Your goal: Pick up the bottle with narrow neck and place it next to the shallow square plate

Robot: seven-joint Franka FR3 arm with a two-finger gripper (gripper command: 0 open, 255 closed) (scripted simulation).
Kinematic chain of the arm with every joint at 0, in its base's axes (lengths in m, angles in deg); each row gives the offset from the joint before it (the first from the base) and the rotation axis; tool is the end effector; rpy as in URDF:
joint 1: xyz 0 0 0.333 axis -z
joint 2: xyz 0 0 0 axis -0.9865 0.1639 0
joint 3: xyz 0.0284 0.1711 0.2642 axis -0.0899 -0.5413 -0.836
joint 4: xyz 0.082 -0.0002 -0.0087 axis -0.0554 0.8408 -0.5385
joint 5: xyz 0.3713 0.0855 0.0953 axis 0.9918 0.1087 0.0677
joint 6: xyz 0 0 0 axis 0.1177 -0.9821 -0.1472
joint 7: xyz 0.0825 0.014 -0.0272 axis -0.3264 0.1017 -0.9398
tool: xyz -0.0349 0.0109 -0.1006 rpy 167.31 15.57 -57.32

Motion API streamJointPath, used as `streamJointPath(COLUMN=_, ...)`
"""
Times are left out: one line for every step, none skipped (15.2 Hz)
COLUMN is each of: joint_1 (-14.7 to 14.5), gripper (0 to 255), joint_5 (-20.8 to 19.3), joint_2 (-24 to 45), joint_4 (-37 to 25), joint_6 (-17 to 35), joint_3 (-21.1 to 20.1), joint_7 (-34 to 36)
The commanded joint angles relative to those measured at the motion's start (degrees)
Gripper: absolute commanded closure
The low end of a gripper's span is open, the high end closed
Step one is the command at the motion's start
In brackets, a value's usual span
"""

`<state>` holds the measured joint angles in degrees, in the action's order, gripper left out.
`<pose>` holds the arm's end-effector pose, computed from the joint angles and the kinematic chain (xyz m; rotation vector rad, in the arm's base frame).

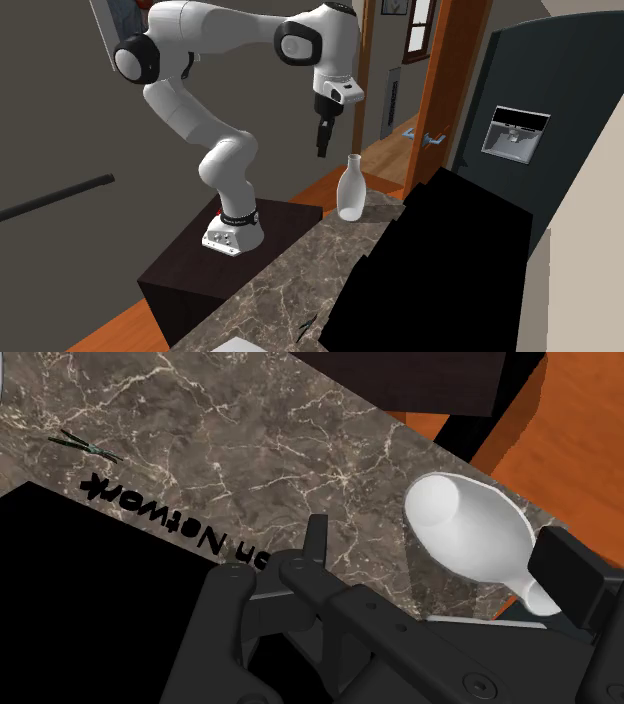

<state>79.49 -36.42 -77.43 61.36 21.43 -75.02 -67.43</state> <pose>0.3054 -0.0103 0.5476 -3.0028 -0.0496 0.1521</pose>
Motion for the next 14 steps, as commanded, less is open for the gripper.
streamJointPath(joint_1=0.00, gripper=0, joint_5=0.00, joint_2=0.00, joint_4=0.00, joint_6=0.00, joint_3=0.00, joint_7=0.00)
streamJointPath(joint_1=-0.36, gripper=0, joint_5=0.71, joint_2=0.42, joint_4=0.65, joint_6=1.56, joint_3=-1.40, joint_7=1.58)
streamJointPath(joint_1=-0.72, gripper=0, joint_5=1.39, joint_2=0.95, joint_4=1.21, joint_6=3.14, joint_3=-2.80, joint_7=3.15)
streamJointPath(joint_1=-1.07, gripper=0, joint_5=2.04, joint_2=1.60, joint_4=1.68, joint_6=4.73, joint_3=-4.21, joint_7=4.71)
streamJointPath(joint_1=-1.42, gripper=0, joint_5=2.65, joint_2=2.37, joint_4=2.06, joint_6=6.35, joint_3=-5.62, joint_7=6.27)
streamJointPath(joint_1=-1.75, gripper=0, joint_5=3.22, joint_2=3.25, joint_4=2.34, joint_6=7.97, joint_3=-7.02, joint_7=7.82)
streamJointPath(joint_1=-2.05, gripper=0, joint_5=3.74, joint_2=4.24, joint_4=2.53, joint_6=9.61, joint_3=-8.43, joint_7=9.38)
streamJointPath(joint_1=-2.35, gripper=0, joint_5=4.19, joint_2=5.34, joint_4=2.62, joint_6=11.25, joint_3=-9.82, joint_7=10.94)
streamJointPath(joint_1=-2.61, gripper=0, joint_5=4.58, joint_2=6.54, joint_4=2.62, joint_6=12.88, joint_3=-11.22, joint_7=12.51)
streamJointPath(joint_1=-2.83, gripper=0, joint_5=4.90, joint_2=7.85, joint_4=2.52, joint_6=14.52, joint_3=-12.62, joint_7=14.09)
streamJointPath(joint_1=-3.01, gripper=0, joint_5=5.14, joint_2=9.26, joint_4=2.32, joint_6=16.14, joint_3=-14.01, joint_7=15.68)
streamJointPath(joint_1=-3.16, gripper=0, joint_5=5.29, joint_2=10.76, joint_4=2.03, joint_6=17.74, joint_3=-15.38, joint_7=17.30)
streamJointPath(joint_1=-3.26, gripper=0, joint_5=5.33, joint_2=12.35, joint_4=1.65, joint_6=19.33, joint_3=-16.76, joint_7=18.95)
streamJointPath(joint_1=-3.33, gripper=0, joint_5=5.27, joint_2=14.04, joint_4=1.17, joint_6=20.89, joint_3=-18.11, joint_7=20.63)
